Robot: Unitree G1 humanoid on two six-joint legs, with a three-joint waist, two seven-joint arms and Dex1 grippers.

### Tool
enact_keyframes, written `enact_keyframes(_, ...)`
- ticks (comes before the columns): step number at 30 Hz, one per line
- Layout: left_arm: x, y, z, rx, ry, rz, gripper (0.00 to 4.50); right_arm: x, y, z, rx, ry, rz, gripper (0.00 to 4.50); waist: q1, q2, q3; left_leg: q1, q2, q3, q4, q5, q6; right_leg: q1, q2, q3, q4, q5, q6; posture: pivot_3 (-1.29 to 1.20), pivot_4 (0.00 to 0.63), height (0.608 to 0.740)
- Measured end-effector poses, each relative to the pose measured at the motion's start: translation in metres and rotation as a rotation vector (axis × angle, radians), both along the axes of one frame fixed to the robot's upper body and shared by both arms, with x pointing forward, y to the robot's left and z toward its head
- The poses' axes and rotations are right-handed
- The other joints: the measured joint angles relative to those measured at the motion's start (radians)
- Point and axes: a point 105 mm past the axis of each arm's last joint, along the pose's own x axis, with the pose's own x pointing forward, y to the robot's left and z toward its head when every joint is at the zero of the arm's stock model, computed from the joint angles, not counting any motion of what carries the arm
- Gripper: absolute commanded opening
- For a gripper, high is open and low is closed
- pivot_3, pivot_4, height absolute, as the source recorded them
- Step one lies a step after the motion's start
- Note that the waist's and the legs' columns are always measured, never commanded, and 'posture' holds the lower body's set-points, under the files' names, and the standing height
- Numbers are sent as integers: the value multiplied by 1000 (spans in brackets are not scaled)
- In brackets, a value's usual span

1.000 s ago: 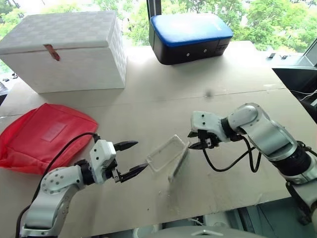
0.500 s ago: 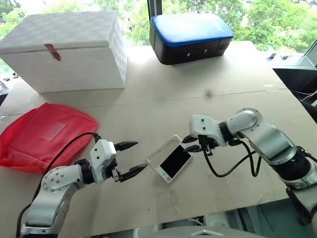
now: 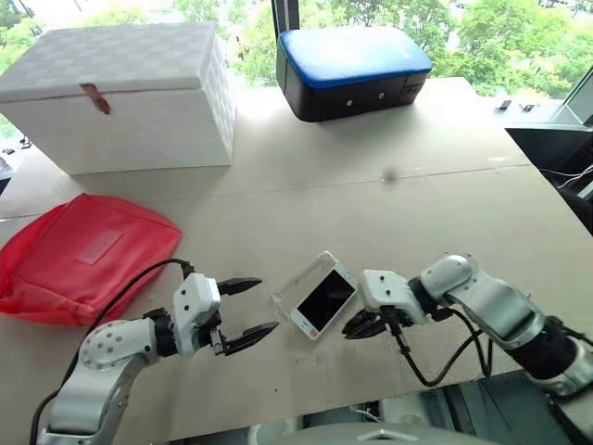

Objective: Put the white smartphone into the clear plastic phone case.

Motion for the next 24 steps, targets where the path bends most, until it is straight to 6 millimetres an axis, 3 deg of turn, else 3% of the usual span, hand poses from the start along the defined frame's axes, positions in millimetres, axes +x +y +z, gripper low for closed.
enact_keyframes(3, -3, 6, 1, 7, 8, 16, 4340, 18, 16, 2, 76, -36, -90, 127, 2, 0, 0, 0, -1, 0, 0, 0, 0, 0, 1, 0, 0, 0, 0, 0, 150, 734)
enact_keyframes(9, -5, 6, 1, 11, 14, 17, 4340, 37, 11, 13, 89, -115, -140, 127, 4, 1, 0, 0, -1, 0, 0, 0, 0, 0, 1, 0, 0, 0, 0, 0, 150, 734)
enact_keyframes(11, -3, 4, 0, 15, 12, 21, 4340, 36, 6, 13, 75, -103, -131, 127, 4, 1, 0, 0, -1, 0, 0, 0, 0, 0, 1, 0, 0, 0, 0, 0, 150, 734)
enact_keyframes(17, 4, -7, -8, 39, 5, 22, 4340, 8, -20, 16, -57, -21, 18, 127, 3, 1, 0, 0, -1, 0, -1, -1, 2, 0, 2, 0, 0, 0, 0, 0, 150, 734)
enact_keyframes(21, 6, -6, -11, 49, 8, 26, 4340, 9, -11, -4, -103, -15, 4, 127, -2, 1, 0, 1, 0, 0, -1, -1, 2, 0, 3, 0, 1, 0, 0, 0, 150, 734)
enact_keyframes(24, 7, -5, -12, 57, 14, 28, 4340, 17, 5, -5, -49, -27, -28, 127, -3, 0, 0, 2, 1, 0, -1, 0, 1, 0, 4, 0, 2, 0, 0, 0, 150, 734)
